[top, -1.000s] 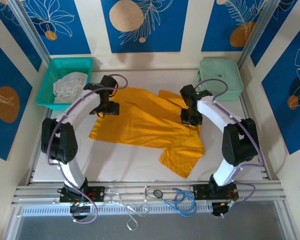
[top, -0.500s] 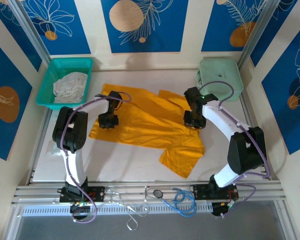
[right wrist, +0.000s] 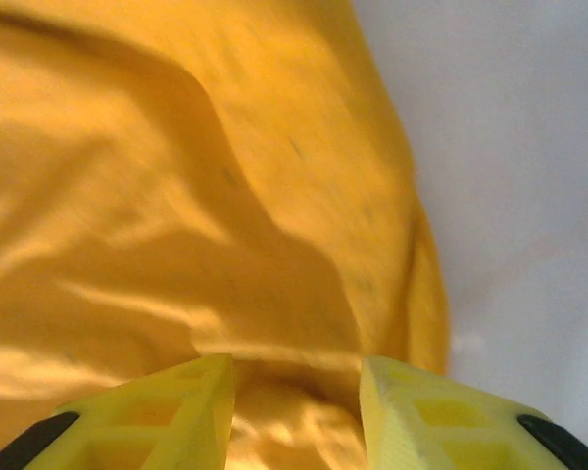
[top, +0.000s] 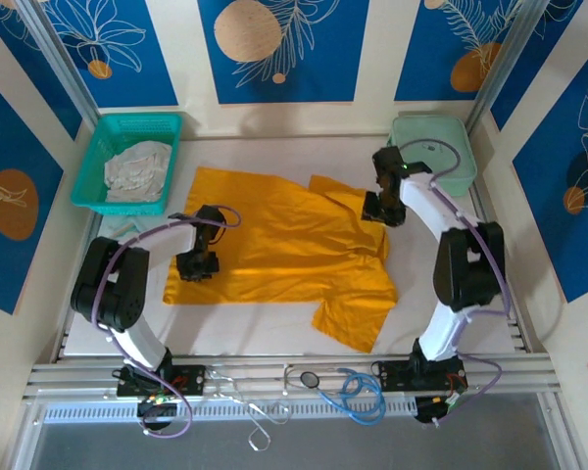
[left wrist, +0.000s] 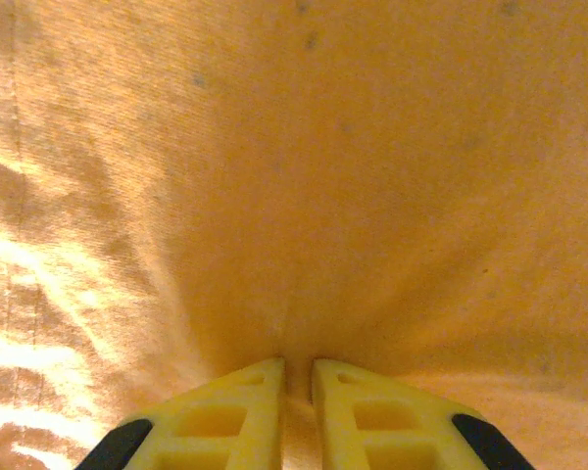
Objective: Fold and stack the t-shirts
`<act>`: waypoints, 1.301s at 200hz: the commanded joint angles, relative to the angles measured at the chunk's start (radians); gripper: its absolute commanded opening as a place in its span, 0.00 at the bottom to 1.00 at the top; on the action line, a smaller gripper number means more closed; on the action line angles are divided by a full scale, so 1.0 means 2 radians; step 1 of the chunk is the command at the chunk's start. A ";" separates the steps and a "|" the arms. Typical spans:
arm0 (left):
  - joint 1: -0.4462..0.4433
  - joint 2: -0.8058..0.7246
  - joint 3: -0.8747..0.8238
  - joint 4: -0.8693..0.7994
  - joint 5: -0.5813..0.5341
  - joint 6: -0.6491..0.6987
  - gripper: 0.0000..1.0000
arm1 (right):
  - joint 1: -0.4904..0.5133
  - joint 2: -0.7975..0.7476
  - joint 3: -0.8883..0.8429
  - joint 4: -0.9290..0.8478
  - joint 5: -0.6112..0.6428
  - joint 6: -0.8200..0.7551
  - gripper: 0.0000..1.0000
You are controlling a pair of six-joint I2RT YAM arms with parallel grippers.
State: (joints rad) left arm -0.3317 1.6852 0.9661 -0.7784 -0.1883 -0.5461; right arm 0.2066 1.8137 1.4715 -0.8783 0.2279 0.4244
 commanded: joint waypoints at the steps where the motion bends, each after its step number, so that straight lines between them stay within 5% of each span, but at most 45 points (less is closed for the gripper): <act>1: 0.002 -0.010 -0.010 -0.034 0.018 -0.017 0.19 | 0.010 0.060 0.085 0.009 -0.031 -0.071 0.42; 44: 0.001 -0.038 0.011 -0.069 0.012 -0.011 0.28 | 0.017 0.201 0.256 0.005 -0.047 -0.156 0.51; 98: -0.020 -0.056 0.068 -0.097 0.006 -0.013 0.50 | 0.031 0.364 0.466 -0.064 -0.038 -0.202 0.58; 152: -0.041 0.021 0.133 -0.072 0.003 -0.005 0.52 | 0.054 0.430 0.524 -0.082 -0.030 -0.196 0.57; 181: -0.053 0.078 0.146 -0.050 0.006 -0.005 0.50 | 0.067 0.451 0.544 -0.088 -0.015 -0.194 0.43; 214: -0.063 0.115 0.125 -0.032 0.006 -0.009 0.48 | 0.072 0.471 0.574 -0.097 0.011 -0.187 0.00; 260: -0.068 0.120 0.072 -0.011 0.013 -0.018 0.46 | 0.051 0.449 0.602 -0.056 0.066 -0.146 0.00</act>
State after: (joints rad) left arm -0.4583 1.8732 1.1992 -0.8085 -0.1772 -0.5713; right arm 0.3428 2.7197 2.6259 -1.0172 0.2810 0.0711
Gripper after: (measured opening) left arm 0.466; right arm 0.061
